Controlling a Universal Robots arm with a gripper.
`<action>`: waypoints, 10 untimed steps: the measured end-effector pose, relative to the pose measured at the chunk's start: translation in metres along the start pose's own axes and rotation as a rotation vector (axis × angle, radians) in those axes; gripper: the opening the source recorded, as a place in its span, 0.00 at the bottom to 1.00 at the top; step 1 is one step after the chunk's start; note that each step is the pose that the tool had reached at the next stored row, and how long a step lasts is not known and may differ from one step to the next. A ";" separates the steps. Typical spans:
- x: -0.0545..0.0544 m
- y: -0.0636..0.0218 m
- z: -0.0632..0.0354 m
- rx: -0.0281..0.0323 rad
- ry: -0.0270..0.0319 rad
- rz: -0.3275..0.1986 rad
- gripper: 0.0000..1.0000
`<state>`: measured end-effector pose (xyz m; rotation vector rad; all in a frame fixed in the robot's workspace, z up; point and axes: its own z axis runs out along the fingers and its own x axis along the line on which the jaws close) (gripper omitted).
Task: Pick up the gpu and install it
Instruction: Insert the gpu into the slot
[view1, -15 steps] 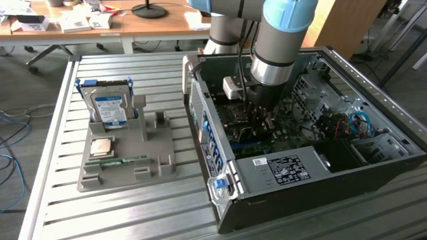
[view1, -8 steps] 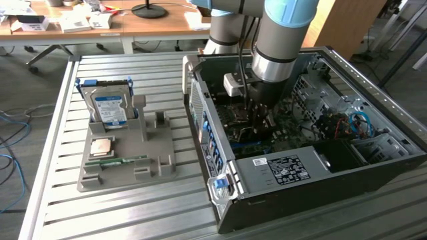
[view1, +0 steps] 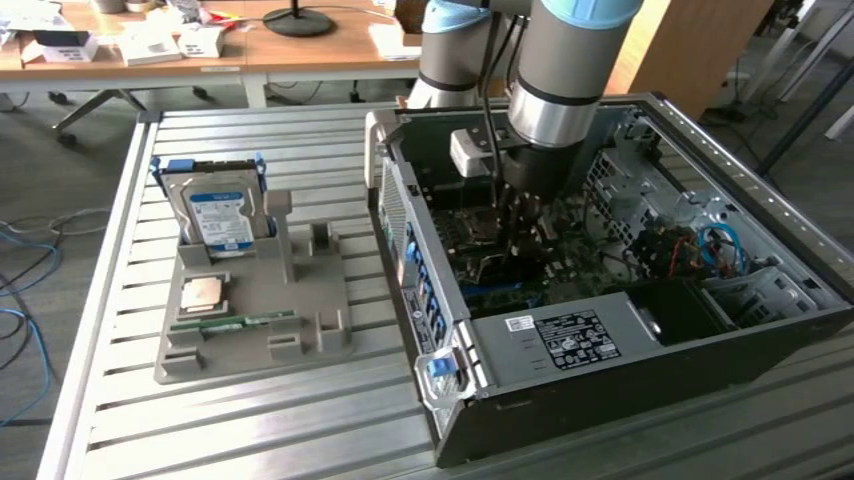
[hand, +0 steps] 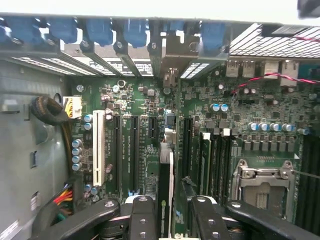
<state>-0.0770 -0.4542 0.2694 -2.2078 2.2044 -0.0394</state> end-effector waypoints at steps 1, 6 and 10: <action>0.000 -0.0001 -0.0026 0.0000 -0.0008 0.000 0.33; 0.000 -0.0008 -0.0169 0.0000 -0.0036 0.000 0.33; 0.000 -0.0013 -0.0270 0.0000 -0.0050 0.000 0.33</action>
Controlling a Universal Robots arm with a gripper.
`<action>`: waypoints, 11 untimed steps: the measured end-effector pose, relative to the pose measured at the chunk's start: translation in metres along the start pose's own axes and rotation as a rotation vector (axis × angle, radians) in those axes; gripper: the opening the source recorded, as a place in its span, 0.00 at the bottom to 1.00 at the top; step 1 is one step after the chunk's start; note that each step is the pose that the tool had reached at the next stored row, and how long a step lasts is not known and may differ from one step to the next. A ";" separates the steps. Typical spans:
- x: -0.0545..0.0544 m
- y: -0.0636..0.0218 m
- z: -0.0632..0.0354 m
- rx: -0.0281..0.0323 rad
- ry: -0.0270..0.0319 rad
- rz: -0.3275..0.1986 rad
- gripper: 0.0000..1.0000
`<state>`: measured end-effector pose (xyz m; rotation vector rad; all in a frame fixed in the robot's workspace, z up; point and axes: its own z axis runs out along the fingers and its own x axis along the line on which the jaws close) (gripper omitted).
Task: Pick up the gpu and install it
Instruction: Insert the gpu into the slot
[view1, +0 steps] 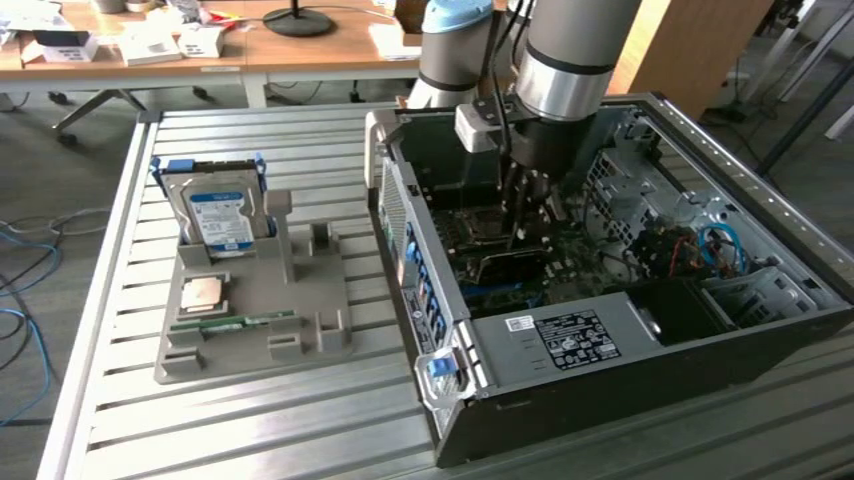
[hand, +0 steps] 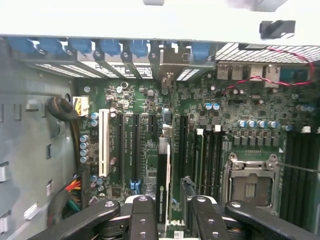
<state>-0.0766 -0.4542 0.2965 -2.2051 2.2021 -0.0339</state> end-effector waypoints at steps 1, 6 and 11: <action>0.000 -0.0001 -0.0025 0.0000 -0.0003 0.000 0.33; 0.000 -0.0007 -0.0147 0.0000 -0.0013 0.000 0.33; 0.000 -0.0013 -0.0284 0.0000 -0.0022 0.000 0.33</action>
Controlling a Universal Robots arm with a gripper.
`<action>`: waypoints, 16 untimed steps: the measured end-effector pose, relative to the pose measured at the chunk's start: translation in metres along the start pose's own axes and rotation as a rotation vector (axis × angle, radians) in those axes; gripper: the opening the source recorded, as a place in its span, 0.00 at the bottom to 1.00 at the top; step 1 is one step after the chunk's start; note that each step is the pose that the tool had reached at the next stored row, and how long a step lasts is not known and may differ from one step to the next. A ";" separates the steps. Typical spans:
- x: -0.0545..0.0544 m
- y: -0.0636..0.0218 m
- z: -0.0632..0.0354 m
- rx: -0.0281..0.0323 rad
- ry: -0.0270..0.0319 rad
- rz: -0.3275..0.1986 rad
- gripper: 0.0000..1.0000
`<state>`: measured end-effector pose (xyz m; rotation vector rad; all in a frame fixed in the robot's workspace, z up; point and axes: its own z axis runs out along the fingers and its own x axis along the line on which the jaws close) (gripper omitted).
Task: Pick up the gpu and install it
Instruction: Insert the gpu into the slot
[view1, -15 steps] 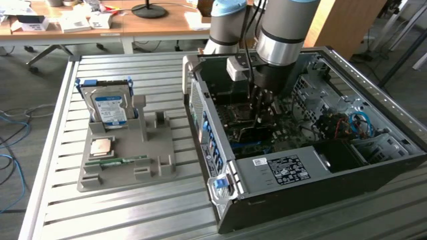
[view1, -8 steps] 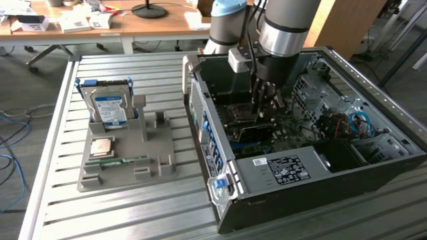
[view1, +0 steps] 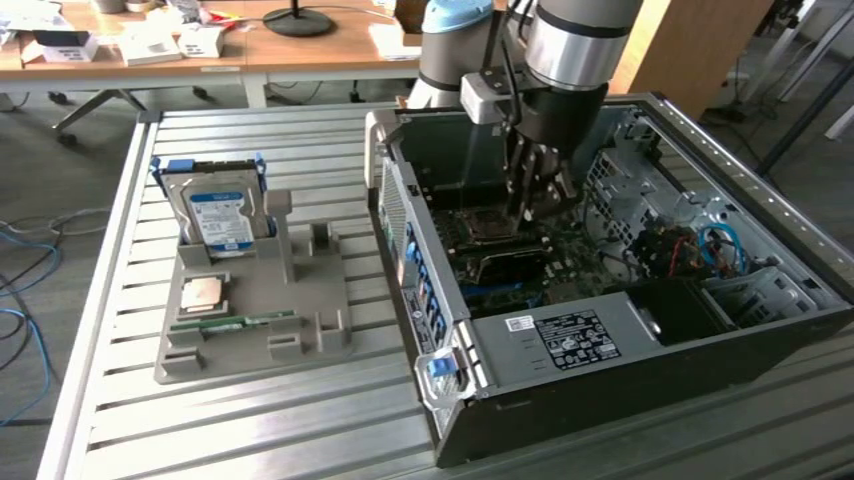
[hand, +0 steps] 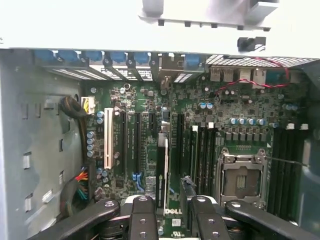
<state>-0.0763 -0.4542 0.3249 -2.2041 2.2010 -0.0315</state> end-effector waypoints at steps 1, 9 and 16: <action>0.000 -0.0001 -0.0025 0.0000 -0.0004 0.000 0.33; 0.000 -0.0008 -0.0240 0.0001 -0.0029 0.000 0.33; 0.000 -0.0014 -0.0407 0.0000 -0.0042 0.000 0.33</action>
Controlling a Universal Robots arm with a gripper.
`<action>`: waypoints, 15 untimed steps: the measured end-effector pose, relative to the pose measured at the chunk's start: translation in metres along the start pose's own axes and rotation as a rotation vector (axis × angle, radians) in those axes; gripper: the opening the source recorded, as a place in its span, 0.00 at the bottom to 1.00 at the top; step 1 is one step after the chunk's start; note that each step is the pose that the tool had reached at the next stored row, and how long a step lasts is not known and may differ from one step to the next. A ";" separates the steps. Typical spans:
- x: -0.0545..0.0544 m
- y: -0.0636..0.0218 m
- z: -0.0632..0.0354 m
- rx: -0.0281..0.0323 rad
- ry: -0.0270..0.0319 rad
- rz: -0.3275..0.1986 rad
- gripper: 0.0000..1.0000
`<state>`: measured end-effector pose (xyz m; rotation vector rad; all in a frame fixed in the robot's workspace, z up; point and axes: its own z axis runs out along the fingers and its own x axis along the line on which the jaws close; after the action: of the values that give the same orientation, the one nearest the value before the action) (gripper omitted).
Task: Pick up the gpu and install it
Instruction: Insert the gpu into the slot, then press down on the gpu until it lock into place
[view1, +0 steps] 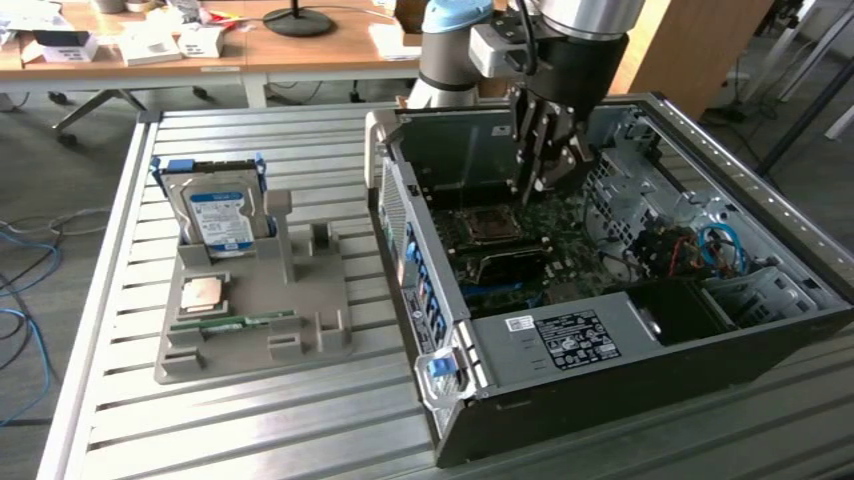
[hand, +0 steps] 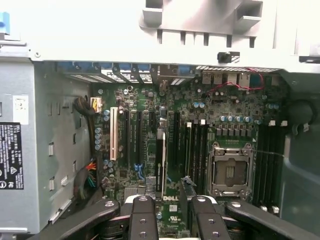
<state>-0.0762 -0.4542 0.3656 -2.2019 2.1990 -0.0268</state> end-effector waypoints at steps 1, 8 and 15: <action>0.000 -0.0001 -0.0023 0.0000 -0.0001 0.000 0.33; 0.000 -0.0002 -0.0066 0.0000 -0.0003 0.000 0.33; 0.000 -0.0002 -0.0065 0.0000 -0.0003 0.000 0.33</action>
<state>-0.0762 -0.4542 0.3722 -2.2018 2.1988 -0.0265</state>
